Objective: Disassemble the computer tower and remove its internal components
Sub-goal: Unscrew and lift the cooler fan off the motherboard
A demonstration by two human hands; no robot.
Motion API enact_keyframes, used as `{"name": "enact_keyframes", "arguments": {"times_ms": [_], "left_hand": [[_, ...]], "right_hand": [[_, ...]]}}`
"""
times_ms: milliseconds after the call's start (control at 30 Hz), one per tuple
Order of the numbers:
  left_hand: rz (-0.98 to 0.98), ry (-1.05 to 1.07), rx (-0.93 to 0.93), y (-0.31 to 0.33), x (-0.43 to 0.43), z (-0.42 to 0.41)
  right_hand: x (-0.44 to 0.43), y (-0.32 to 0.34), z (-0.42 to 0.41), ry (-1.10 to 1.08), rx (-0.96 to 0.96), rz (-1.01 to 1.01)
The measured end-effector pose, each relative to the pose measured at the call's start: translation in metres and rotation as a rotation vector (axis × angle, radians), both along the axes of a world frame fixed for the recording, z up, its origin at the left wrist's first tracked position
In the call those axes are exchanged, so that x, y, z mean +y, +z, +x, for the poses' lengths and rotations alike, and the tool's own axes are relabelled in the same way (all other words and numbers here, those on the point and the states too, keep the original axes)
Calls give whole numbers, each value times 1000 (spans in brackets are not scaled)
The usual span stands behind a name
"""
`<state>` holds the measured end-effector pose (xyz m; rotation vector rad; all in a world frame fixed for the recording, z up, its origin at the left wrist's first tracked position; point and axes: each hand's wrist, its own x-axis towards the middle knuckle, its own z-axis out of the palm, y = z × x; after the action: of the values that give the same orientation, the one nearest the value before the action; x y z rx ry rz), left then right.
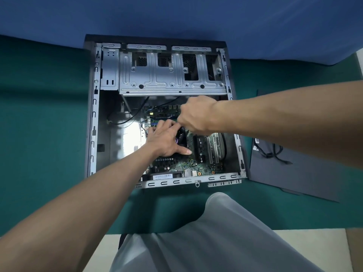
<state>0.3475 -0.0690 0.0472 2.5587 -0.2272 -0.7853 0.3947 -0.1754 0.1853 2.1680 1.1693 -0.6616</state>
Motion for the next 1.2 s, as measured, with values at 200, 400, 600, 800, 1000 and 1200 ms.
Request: {"name": "enact_keyframes", "arguments": {"times_ms": [200, 400, 600, 800, 1000, 1200], "left_hand": [[-5, 10, 5, 1, 2, 0], [-51, 18, 8, -1, 3, 0], [-42, 17, 9, 0, 2, 0], [-1, 8, 4, 0, 0, -1], [-36, 15, 6, 1, 2, -1], [-57, 21, 4, 2, 3, -1]], "right_hand": [[8, -4, 6, -283, 126, 186], [-10, -9, 21, -1692, 500, 384], [-5, -11, 20, -1128, 318, 244], [6, 0, 9, -160, 70, 58], [-10, -4, 12, -134, 173, 171], [-7, -8, 20, -1667, 523, 398]]}}
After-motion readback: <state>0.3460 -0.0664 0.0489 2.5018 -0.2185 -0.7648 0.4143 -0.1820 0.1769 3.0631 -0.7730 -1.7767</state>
